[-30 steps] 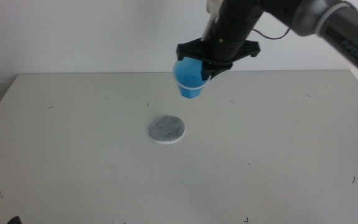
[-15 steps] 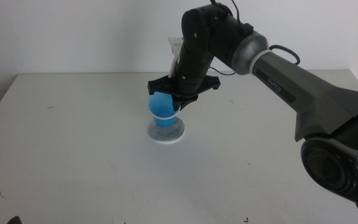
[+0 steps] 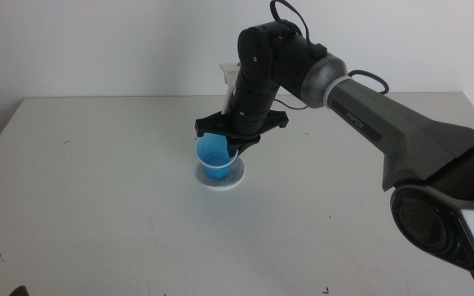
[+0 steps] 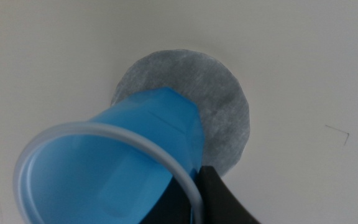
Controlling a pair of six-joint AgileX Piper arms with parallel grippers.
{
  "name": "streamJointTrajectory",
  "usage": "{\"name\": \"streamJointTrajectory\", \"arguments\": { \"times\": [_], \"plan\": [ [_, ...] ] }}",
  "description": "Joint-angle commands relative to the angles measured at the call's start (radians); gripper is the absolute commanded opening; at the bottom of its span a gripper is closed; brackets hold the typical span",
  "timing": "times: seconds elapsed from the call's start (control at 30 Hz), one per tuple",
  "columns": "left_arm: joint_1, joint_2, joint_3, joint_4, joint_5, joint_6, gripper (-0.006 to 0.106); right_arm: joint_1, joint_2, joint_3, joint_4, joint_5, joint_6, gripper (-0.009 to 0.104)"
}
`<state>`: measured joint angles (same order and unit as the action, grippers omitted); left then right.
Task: Place an empty cup on a cup mat.
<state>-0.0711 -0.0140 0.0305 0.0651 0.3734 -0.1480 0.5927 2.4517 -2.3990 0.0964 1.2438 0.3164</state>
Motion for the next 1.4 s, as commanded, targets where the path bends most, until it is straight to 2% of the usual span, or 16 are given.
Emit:
{"name": "streamJointTrajectory", "arguments": {
  "times": [0.0,0.17,0.2,0.47,0.73,0.97,1.1,1.37],
  "plan": [
    [0.001,-0.009,-0.006,0.0,-0.068,-0.011,0.105,0.002,-0.072,-0.031,-0.001,0.049,-0.016,-0.001],
    [0.001,-0.009,-0.006,0.0,-0.068,-0.011,0.105,0.001,-0.064,-0.021,-0.002,0.049,-0.016,-0.001],
    [0.001,-0.009,-0.006,0.0,-0.068,-0.011,0.105,0.0,-0.063,-0.022,-0.005,0.049,-0.016,0.008],
    [0.001,-0.009,-0.006,0.0,-0.068,-0.011,0.105,-0.001,-0.066,-0.04,-0.005,0.043,-0.016,0.037],
    [0.001,-0.009,-0.006,0.0,-0.068,-0.011,0.105,-0.002,-0.115,-0.086,-0.018,0.031,-0.016,0.06],
    [0.001,-0.009,-0.006,0.0,-0.068,-0.011,0.105,-0.022,-0.258,-0.078,-0.118,0.044,-0.023,0.063],
    [0.001,-0.009,-0.006,0.0,-0.068,-0.011,0.105,-0.056,-0.359,-0.053,-0.125,0.05,-0.053,0.063],
    [0.001,-0.009,-0.006,0.0,-0.068,-0.011,0.105,-0.181,-0.65,0.291,-0.153,-0.044,-0.053,0.063]
  ]
}}
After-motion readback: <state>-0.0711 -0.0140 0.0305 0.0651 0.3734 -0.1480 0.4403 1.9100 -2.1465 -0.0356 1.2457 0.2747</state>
